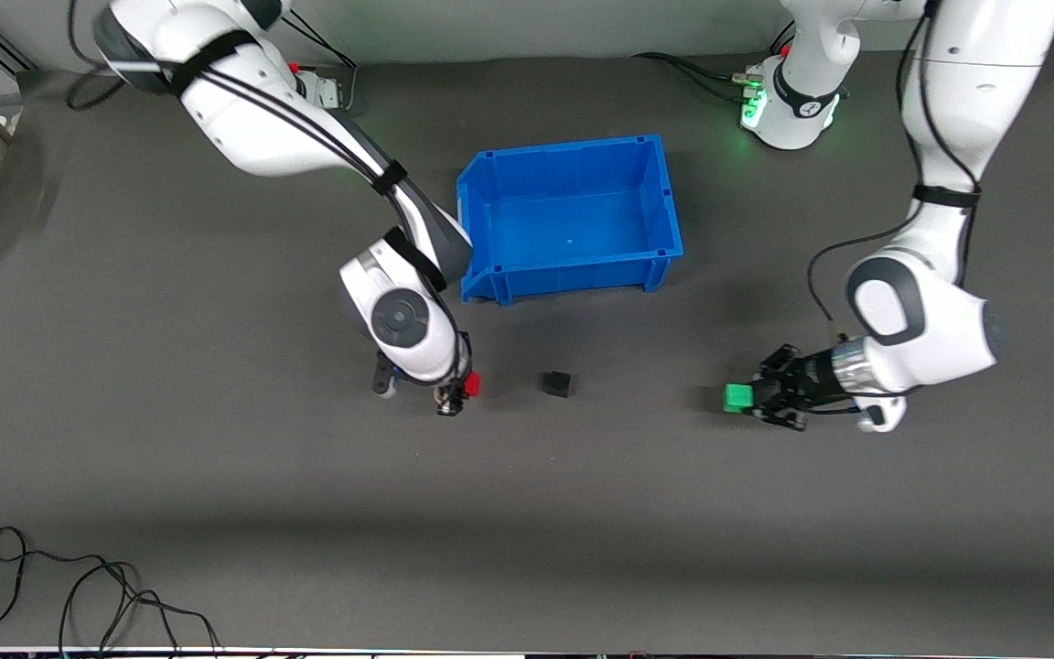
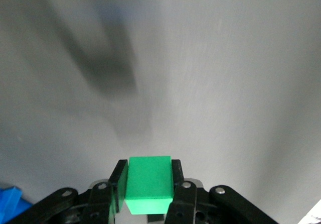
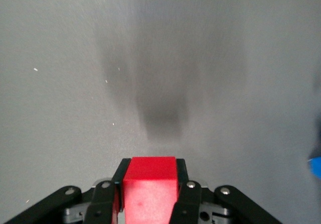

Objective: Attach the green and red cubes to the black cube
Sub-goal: 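Carry the red cube and the green cube toward the black cube, then press the red and green cubes against the black cube from both sides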

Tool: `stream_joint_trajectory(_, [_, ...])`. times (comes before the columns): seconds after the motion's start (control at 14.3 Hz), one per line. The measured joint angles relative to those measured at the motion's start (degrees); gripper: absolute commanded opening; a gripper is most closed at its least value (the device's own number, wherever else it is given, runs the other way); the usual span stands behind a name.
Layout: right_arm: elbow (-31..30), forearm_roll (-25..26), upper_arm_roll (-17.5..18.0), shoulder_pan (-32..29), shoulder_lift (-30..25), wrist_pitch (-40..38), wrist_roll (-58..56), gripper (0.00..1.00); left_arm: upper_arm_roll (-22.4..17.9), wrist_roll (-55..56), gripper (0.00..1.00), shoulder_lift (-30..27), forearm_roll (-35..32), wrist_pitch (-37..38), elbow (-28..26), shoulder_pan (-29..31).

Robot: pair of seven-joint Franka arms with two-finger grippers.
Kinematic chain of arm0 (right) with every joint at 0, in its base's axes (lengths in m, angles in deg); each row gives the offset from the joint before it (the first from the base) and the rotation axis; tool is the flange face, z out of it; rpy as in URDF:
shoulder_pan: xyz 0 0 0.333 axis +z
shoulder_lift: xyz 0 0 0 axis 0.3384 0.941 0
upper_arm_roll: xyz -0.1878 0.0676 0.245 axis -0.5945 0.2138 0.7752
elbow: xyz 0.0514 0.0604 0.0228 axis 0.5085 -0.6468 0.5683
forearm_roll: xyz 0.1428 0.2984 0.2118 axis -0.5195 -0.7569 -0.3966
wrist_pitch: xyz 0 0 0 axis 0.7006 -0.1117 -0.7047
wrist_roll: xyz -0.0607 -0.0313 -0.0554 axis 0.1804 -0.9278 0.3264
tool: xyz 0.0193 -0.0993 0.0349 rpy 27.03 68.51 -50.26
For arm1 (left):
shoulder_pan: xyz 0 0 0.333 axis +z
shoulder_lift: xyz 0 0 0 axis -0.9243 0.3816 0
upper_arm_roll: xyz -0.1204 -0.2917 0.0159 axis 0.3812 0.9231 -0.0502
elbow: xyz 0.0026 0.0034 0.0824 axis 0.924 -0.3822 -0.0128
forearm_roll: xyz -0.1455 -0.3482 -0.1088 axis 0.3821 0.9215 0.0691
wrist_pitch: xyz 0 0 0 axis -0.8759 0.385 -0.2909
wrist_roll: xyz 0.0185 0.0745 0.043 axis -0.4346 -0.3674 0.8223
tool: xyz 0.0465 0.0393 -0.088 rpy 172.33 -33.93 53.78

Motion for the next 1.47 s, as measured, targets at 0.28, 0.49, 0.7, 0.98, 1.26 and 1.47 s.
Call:
stream_joint_trajectory(0.28, [6.16,3.93,4.45,0.17,6.17,-0.21,6.02,0.19,1.21,0.18,0.08,1.14,0.62,-0.22,0.21,-4.61])
stream_joint_trajectory(0.49, [7.46,6.5,5.92,1.93,8.34,-0.32,9.75,0.19,4.1,1.23,0.06,3.47,1.14,-0.36,2.56,-5.59])
stream_joint_trajectory(0.7, [7.7,6.76,5.92,3.57,8.95,-0.33,11.57,0.19,5.51,4.67,0.05,7.32,1.18,-2.43,7.09,-7.75])
stream_joint_trajectory(0.98, [8.55,6.77,5.8,3.8,9.08,-0.16,12.16,0.19,5.62,7.63,0.05,11.95,1.21,-4.94,11.78,-10.36])
stream_joint_trajectory(1.26, [11.45,6.77,5.79,3.86,10.78,0.03,12.33,0.19,5.66,10.78,0.05,15.4,1.21,-4.95,15.91,-12.34])
stream_joint_trajectory(1.47, [12.25,6.79,5.82,3.89,11.74,0.13,12.38,0.19,5.66,11.46,0.05,16.96,1.21,-6.06,16.81,-13.71])
